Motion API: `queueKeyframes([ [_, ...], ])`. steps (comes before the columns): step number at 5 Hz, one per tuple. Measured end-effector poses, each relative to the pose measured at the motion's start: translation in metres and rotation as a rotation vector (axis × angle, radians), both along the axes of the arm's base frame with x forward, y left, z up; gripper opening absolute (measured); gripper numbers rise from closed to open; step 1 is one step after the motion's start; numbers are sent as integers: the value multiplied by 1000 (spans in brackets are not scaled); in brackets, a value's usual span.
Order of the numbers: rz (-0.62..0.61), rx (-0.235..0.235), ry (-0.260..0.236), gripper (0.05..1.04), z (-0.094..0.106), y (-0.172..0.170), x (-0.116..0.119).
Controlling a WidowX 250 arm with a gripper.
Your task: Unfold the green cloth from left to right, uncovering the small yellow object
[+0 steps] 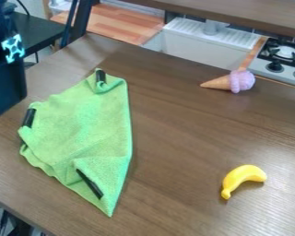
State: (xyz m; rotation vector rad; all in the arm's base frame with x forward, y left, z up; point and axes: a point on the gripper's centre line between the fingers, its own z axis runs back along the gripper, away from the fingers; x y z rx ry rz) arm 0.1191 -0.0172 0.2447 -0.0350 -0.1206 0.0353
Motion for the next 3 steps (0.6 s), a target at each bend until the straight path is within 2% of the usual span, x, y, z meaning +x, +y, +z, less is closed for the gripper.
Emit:
queueKeyframes([
  [1,-13,-9,7,999,-3,-1,-1],
  [2,-1,-46,-60,999,-17,30,2],
  [3,29,-34,-74,999,-32,43,4],
])
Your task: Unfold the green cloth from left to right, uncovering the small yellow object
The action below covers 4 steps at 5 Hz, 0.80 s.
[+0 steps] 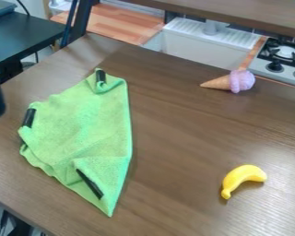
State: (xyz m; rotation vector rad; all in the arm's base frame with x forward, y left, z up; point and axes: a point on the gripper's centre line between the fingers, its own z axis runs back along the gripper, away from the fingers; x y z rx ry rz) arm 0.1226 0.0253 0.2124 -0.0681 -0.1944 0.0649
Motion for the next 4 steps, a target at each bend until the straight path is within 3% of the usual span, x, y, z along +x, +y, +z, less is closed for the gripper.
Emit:
queueKeyframes([
  [1,49,20,-23,999,-17,20,7],
  [4,274,26,-5,999,-76,88,66],
])
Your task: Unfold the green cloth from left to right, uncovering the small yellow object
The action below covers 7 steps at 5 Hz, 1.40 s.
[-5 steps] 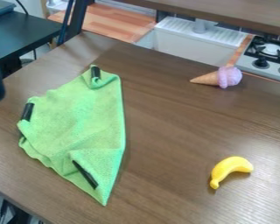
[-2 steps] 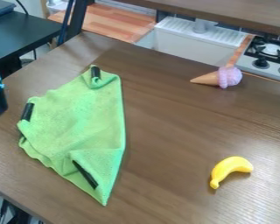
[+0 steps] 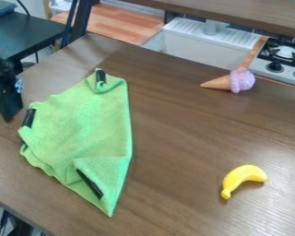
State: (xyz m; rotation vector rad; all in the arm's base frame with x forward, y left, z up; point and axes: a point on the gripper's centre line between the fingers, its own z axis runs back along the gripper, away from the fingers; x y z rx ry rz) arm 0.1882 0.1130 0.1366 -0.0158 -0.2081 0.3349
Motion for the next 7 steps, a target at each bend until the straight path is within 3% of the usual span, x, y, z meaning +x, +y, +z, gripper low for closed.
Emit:
queueKeyframes([
  [3,193,-13,-65,999,-35,47,47],
  [4,234,-54,-63,999,-50,60,55],
  [7,272,-46,-59,999,-76,72,69],
])
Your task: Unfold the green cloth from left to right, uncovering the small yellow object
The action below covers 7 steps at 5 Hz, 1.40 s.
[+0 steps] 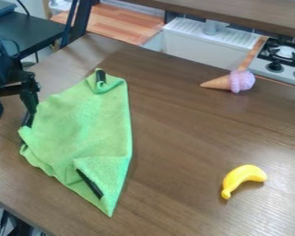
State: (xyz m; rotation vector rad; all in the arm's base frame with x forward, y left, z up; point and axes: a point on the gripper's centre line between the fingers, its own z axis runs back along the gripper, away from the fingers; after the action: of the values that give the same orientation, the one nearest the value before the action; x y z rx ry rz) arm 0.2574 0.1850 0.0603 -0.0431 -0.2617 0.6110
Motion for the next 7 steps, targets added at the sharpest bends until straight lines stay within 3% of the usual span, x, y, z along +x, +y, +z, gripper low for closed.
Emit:
queueKeyframes([
  [3,-3,28,16,972,-6,-5,14],
  [4,10,38,19,842,-9,-4,15],
  [6,28,48,25,264,-16,-9,13],
  [7,30,54,26,107,-19,-12,13],
])
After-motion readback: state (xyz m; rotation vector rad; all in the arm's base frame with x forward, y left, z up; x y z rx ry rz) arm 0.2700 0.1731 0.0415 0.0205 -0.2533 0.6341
